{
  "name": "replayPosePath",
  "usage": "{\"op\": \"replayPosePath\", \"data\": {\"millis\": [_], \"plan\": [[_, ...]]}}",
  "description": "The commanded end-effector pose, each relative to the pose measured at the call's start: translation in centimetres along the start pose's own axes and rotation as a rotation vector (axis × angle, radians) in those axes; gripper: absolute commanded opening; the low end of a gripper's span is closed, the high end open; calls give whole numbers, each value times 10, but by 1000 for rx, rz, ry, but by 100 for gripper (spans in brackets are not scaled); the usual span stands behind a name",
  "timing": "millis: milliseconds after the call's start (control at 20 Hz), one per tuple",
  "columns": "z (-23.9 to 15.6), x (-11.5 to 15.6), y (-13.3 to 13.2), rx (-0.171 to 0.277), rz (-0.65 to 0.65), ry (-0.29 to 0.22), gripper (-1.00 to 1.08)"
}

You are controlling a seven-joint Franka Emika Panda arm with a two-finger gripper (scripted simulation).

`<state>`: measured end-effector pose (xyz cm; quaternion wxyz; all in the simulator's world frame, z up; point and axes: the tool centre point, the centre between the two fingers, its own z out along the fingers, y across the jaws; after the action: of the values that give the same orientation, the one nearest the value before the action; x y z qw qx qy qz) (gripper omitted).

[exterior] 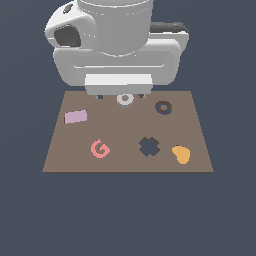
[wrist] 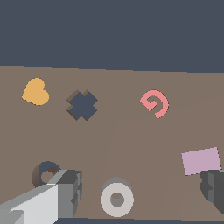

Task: Insert a designated object into the corresponding slot on a board.

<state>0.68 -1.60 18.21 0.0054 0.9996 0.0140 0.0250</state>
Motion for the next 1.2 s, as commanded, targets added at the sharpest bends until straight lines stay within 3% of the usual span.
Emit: {"op": "replayPosePath", "data": {"millis": [0,500,1150], "plan": [[0,0,0,0,0,0,100],[20,-18,2,0,67,-8,100],[96,-87,-2,-1,323,-39,100]]}}
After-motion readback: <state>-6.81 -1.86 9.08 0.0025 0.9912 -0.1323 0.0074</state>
